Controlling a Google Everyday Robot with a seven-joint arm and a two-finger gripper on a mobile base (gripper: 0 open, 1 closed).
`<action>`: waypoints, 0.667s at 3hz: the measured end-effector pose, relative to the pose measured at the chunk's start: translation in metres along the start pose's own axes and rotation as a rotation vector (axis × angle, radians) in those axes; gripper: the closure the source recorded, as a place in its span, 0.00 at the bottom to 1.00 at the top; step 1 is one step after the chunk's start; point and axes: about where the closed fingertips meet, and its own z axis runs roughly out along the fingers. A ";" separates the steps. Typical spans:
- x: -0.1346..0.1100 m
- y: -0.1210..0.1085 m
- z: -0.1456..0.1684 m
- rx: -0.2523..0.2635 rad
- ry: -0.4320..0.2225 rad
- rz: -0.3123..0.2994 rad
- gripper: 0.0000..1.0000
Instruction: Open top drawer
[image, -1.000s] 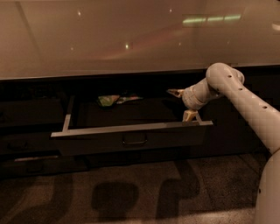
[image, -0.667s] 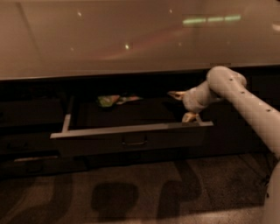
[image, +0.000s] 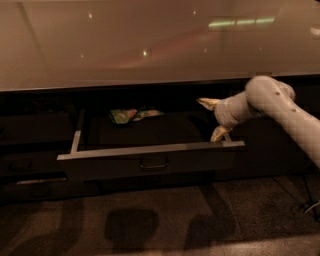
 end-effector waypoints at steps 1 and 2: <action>-0.007 0.026 -0.040 0.125 0.057 0.022 0.00; -0.012 0.069 -0.044 0.111 0.075 0.049 0.00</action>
Offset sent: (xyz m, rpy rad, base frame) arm -0.2816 -0.0736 -0.1768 -0.0541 0.1382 -0.1355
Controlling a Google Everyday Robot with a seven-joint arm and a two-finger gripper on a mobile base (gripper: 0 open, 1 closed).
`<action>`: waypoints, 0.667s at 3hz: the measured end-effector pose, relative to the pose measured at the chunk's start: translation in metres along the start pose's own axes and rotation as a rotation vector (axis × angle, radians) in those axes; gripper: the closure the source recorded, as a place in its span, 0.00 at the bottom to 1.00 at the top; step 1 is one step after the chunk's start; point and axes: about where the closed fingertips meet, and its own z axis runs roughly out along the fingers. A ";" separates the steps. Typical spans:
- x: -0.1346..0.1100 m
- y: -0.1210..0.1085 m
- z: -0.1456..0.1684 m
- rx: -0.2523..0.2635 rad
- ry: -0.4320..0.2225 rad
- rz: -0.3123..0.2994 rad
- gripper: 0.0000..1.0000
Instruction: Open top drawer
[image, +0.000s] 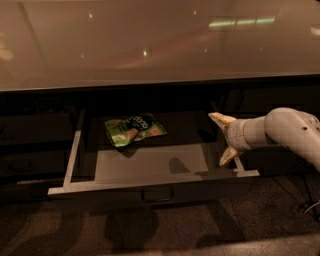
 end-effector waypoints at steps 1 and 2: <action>-0.003 -0.008 -0.002 0.002 -0.016 -0.001 0.00; -0.019 0.010 -0.017 0.011 -0.039 -0.051 0.00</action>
Offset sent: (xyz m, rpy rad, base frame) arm -0.0823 0.0033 0.0012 -0.0176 -0.0361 0.1265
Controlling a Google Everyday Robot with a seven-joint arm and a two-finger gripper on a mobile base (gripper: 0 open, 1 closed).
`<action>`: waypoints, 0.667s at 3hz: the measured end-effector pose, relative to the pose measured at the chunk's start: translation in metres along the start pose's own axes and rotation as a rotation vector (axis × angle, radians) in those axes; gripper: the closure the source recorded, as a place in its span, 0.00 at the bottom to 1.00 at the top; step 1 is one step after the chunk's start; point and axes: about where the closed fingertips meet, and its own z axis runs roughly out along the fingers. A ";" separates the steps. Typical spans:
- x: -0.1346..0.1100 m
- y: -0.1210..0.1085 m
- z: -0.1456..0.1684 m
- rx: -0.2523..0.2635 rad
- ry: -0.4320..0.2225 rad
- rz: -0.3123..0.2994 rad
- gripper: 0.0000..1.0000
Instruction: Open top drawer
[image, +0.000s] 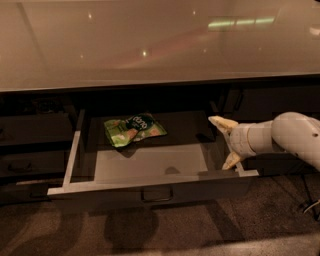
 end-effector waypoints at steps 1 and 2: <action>-0.005 0.041 -0.021 -0.018 0.033 -0.052 0.00; -0.008 0.039 -0.019 -0.018 0.033 -0.053 0.00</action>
Offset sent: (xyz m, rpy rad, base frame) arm -0.1590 -0.0765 -0.0617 -0.2125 0.0017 -0.0194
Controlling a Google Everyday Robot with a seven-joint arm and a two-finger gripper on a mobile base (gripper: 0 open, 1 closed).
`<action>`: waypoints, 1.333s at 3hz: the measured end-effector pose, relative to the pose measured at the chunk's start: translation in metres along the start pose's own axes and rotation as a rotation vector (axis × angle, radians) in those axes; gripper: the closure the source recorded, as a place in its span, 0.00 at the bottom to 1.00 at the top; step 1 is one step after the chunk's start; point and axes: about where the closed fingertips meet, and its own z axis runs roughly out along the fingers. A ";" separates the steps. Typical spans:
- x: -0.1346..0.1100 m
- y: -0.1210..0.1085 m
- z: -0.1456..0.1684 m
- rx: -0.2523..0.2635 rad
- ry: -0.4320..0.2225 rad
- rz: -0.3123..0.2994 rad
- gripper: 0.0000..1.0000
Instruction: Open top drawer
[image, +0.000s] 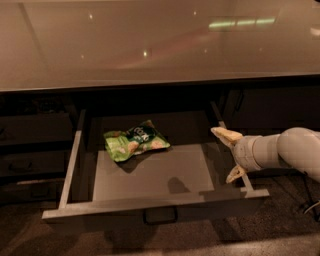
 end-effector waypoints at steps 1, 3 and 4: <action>-0.002 -0.001 0.002 0.000 0.001 0.000 0.00; -0.004 -0.002 0.001 0.001 0.021 -0.010 0.00; -0.005 -0.014 0.013 -0.022 -0.042 0.023 0.00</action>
Offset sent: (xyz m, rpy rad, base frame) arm -0.1458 -0.0793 -0.0842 -0.2240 0.0818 -0.0870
